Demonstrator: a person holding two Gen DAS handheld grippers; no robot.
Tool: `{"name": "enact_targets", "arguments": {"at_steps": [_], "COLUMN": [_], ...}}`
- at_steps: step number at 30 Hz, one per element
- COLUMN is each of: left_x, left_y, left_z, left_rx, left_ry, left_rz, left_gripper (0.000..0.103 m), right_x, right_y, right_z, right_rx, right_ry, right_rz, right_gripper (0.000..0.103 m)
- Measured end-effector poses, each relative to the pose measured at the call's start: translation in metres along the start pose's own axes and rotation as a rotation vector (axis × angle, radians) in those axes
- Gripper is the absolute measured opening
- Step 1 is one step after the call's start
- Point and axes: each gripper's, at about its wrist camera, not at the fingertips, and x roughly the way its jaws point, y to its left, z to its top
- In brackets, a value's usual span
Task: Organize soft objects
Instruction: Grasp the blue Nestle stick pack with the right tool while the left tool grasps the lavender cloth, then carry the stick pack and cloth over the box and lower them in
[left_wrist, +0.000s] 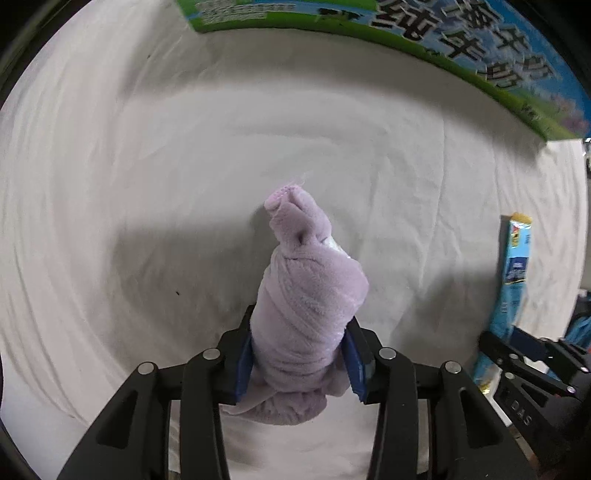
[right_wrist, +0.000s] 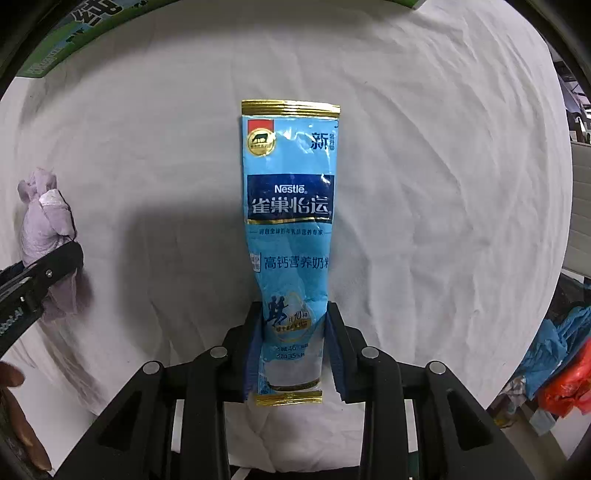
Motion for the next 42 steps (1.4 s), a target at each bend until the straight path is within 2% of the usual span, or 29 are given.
{"name": "enact_targets", "arguments": {"at_steps": [5,11,14,19,24,31,38,42], "left_x": [-0.005,-0.009,-0.006,-0.026,-0.056,-0.109,-0.171,-0.213], "left_y": [-0.023,-0.01,-0.01,-0.015,-0.025,-0.045,-0.049,-0.04], "left_z": [0.007,-0.012,-0.021,-0.036,-0.046,-0.065,-0.074,-0.061], "left_rx": [-0.01,-0.013,-0.012,-0.006,0.005,0.032,0.037,0.024], "left_ry": [-0.005,-0.02,-0.032,-0.056,-0.105,-0.196,-0.28,-0.322], "left_rz": [0.017,-0.011,-0.008,-0.01,-0.039,-0.096,-0.203,-0.29], "left_gripper": [0.041,0.039,0.037,0.035,0.035,0.035,0.035,0.035], "right_x": [0.006,-0.001,-0.001,-0.002,-0.011,-0.051,-0.112,-0.156], "right_y": [-0.005,-0.003,-0.002,-0.003,-0.009,-0.027,-0.042,-0.046], "right_z": [-0.003,-0.017,-0.019,-0.029,-0.044,-0.062,-0.072,-0.074], "right_rx": [0.012,0.01,-0.001,-0.019,-0.029,-0.032,-0.046,-0.061], "right_ry": [-0.014,-0.027,-0.034,-0.035,-0.059,-0.129,-0.229,-0.287], "right_rz": [0.018,0.016,0.019,0.039,0.073,0.146,0.225,0.289], "right_gripper": [0.034,0.033,0.029,0.019,0.018,0.018,0.018,0.018]}}
